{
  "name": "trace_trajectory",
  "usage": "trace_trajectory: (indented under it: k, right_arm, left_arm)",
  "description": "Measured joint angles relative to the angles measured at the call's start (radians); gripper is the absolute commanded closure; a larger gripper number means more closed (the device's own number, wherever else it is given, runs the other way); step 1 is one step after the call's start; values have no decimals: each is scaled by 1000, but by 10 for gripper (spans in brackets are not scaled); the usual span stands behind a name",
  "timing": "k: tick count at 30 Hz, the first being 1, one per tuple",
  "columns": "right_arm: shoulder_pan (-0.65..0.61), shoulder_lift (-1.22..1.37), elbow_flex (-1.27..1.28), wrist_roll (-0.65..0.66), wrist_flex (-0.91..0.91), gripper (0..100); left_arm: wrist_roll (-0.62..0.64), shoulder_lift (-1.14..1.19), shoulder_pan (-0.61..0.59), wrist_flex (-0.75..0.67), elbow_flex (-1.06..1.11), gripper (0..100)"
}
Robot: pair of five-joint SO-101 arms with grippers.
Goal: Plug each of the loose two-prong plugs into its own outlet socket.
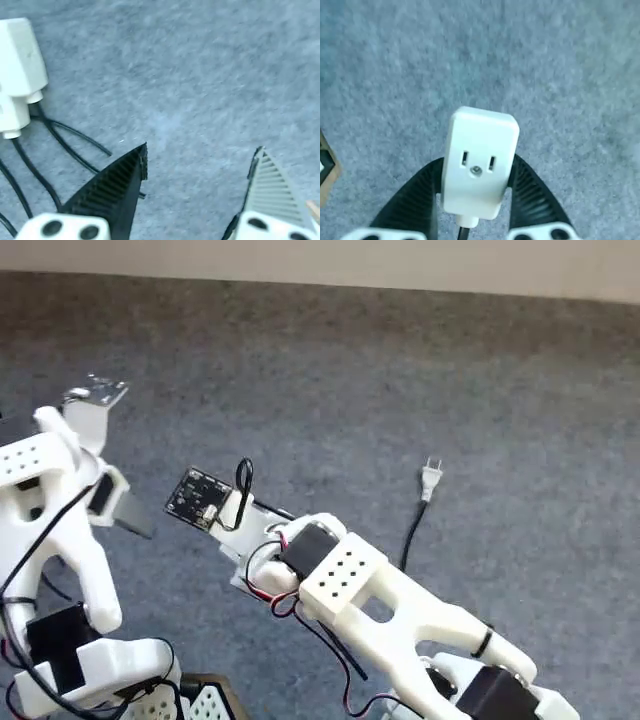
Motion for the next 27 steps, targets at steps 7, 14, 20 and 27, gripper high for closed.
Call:
trace_trajectory:
  k: [7, 14, 20, 27]
  right_arm:
    - [-5, -23, -51, 26, 137, 495]
    - [120, -333, -207, 37, 345, 485]
    - [499, -600, 35, 37, 385, 485]
    - [736, -914, 623, 37, 166, 485]
  left_arm:
    - [-57, 0, -6, 6, 0, 674]
    - [-66, 0, -3, 6, 0, 674]
    - [-92, 0, 114, 11, 3, 674]
    - [-34, 0, 361, -150, 176, 674]
